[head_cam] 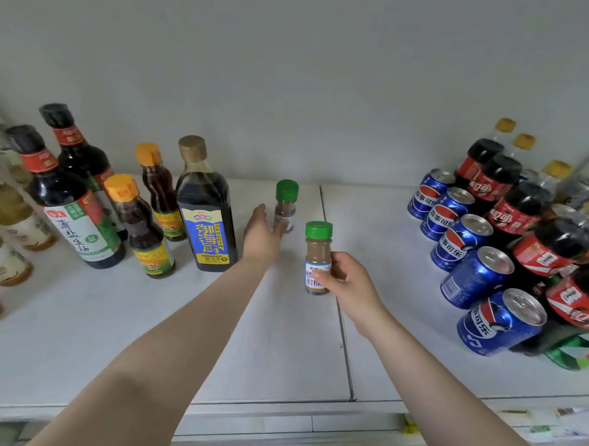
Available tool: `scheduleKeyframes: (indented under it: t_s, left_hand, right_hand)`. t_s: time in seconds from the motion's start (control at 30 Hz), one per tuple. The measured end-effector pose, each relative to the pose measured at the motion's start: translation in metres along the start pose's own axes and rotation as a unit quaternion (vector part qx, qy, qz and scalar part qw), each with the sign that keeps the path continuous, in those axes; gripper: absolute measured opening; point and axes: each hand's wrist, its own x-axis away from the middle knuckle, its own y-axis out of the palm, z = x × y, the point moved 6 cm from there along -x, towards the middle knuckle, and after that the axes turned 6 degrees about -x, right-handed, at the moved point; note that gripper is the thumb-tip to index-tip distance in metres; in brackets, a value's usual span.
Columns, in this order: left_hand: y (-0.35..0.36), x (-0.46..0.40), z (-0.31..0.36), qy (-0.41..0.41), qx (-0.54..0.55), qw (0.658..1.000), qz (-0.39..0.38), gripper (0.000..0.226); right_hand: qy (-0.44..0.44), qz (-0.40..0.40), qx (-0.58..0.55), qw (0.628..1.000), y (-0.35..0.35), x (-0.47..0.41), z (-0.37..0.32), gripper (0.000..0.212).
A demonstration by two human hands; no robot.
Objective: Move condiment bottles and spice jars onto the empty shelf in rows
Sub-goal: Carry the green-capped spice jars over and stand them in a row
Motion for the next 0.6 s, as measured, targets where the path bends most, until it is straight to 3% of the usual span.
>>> scheduleKeyframes:
  t_s: [0.1, 0.2, 0.6]
  left_hand:
    - [-0.011, 0.027, 0.010, 0.001, 0.085, 0.996, 0.035, 0.040]
    - [-0.020, 0.043, 0.027, 0.007, 0.133, 0.991, 0.018, 0.031]
    - [-0.023, 0.022, 0.037, -0.022, 0.019, 1.000, -0.007, 0.029]
  right_hand:
    - [-0.016, 0.017, 0.020, 1.000, 0.008, -0.019, 0.000, 0.033]
    - [-0.025, 0.027, 0.033, 0.999, 0.021, -0.036, 0.001, 0.038]
    - [-0.039, 0.034, 0.073, 0.996, 0.044, -0.079, 0.010, 0.038]
